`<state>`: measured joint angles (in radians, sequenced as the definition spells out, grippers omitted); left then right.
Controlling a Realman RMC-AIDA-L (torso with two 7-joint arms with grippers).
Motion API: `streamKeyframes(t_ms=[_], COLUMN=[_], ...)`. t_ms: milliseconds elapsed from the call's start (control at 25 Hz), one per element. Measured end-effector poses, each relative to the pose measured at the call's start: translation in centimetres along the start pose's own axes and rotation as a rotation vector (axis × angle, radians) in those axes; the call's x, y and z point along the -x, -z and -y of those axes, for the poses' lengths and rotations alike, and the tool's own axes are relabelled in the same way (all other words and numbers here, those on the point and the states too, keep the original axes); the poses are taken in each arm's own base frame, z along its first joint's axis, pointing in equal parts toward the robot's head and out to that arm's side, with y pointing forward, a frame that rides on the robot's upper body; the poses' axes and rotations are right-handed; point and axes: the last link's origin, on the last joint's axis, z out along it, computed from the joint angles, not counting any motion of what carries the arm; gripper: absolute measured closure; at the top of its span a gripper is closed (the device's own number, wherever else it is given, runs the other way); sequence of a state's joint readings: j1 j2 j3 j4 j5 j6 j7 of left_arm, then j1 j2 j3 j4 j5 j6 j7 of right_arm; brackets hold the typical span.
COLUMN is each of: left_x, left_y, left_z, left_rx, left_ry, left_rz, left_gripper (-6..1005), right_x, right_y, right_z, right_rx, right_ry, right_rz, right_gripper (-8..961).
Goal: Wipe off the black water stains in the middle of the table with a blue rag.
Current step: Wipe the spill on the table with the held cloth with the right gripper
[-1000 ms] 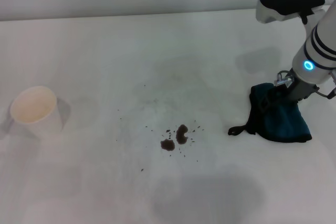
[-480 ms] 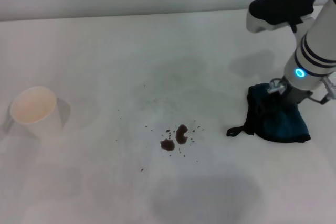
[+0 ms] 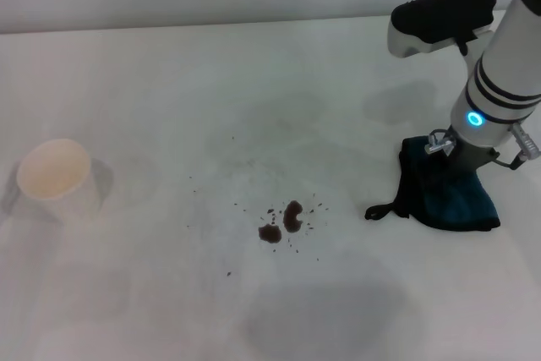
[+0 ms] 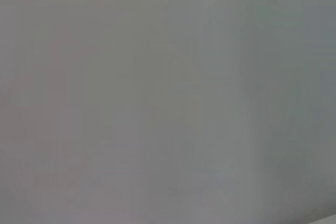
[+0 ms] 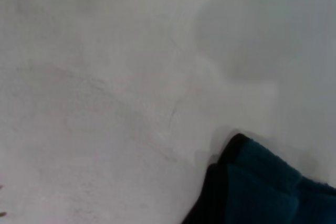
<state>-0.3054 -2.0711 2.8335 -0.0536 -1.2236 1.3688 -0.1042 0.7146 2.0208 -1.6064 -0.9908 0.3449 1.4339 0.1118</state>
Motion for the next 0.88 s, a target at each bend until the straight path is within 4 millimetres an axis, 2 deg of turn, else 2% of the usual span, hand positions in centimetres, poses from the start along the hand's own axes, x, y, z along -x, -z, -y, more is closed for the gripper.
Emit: streamKeyframes(t_ms=[40,520,760,840,880], left_x=[0.0,0.0,0.0,0.0,0.0], left_y=[-0.1,0.0,-0.1,-0.1,-0.1], left_z=[0.0,0.0,0.0,0.0,0.0], left_rx=[0.0,0.0,0.005,0.008,0.009], left_ry=[0.0,0.0,-0.003,-0.004,-0.004], left_rz=[-0.001,0.0,-0.001,0.0,0.0], left_gripper=[120,120,119,119,119], right_x=[0.0,0.5,0.5,0.6,0.6], right_y=[0.0,0.2,0.7,0.8,0.8], right_z=[-0.1,-0.5,-3.5,-5.3,-5.3], right_rx=[-0.004,-0.007,0.056,0.089,0.089], right_ry=[0.003,0.021,0.103,0.141,0.141], right_rz=[-0.001,0.015,0.041,0.058,0.058], right_gripper=[735,868,869,869,869])
